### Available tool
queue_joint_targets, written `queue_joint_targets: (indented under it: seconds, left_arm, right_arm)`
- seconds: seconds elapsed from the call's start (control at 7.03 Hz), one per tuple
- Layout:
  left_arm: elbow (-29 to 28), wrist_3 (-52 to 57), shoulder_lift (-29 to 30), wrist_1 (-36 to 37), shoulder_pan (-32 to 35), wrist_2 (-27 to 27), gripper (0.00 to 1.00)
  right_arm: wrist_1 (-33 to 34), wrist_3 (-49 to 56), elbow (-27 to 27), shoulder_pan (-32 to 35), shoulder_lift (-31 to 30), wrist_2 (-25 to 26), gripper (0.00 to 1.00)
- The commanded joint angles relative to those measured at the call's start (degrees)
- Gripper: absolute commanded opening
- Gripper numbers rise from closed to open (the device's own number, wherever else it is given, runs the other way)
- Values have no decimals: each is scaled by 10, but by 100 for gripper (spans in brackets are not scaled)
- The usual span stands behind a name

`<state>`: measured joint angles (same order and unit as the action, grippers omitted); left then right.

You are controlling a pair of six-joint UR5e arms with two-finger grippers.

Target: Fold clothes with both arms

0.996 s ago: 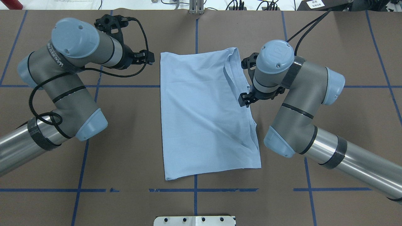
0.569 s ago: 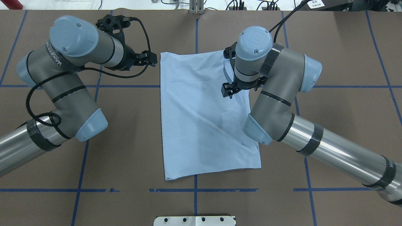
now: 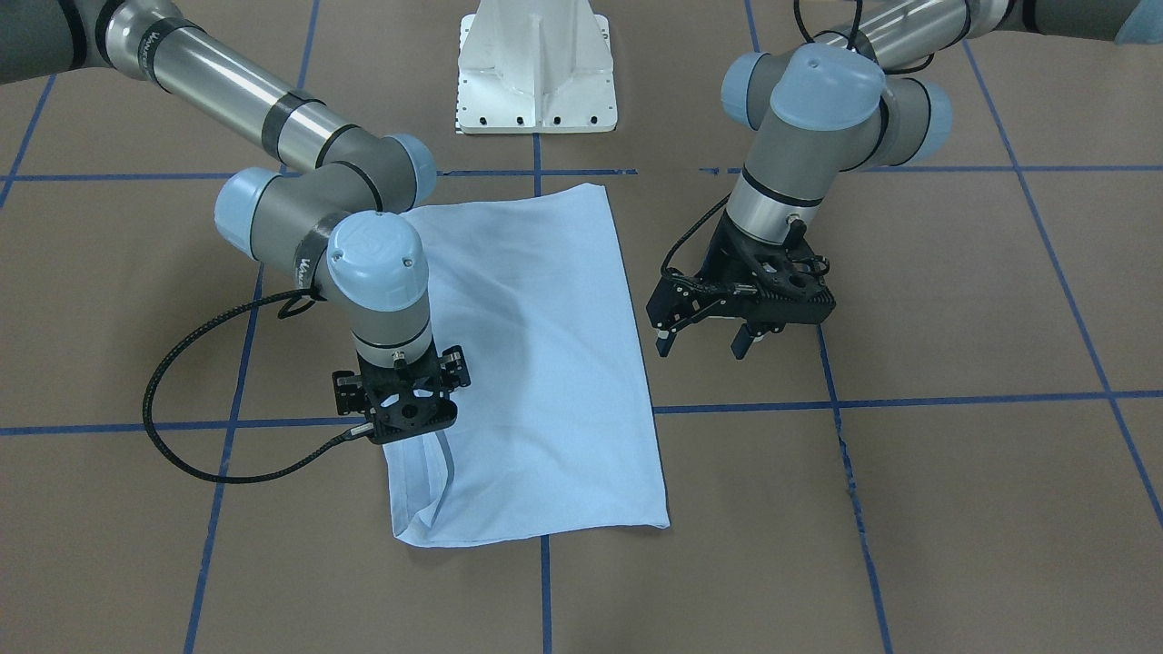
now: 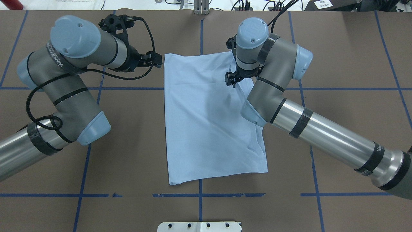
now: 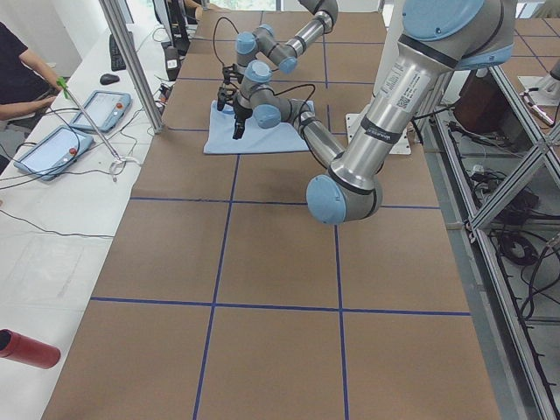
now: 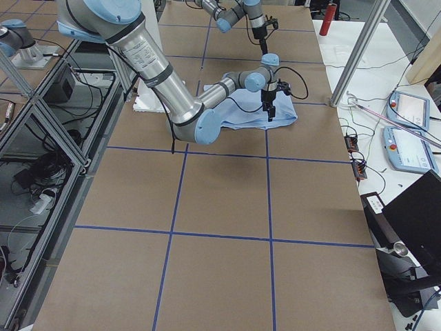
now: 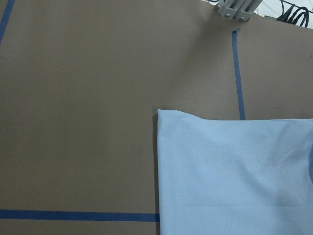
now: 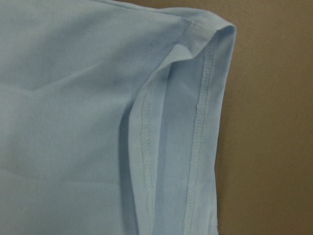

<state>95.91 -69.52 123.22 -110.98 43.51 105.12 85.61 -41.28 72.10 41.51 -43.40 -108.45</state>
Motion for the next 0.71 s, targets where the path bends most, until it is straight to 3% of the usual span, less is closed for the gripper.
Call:
queue_joint_targets:
  seconds: [0.0,0.57]
  left_arm:
    - [0,1,0,0,0,0,100]
    - [1,3,0,0,0,0,100]
  right_arm:
    - [-3,9,-27,4,12,0,100]
    - [-4,10,-61,3,24,-3,100]
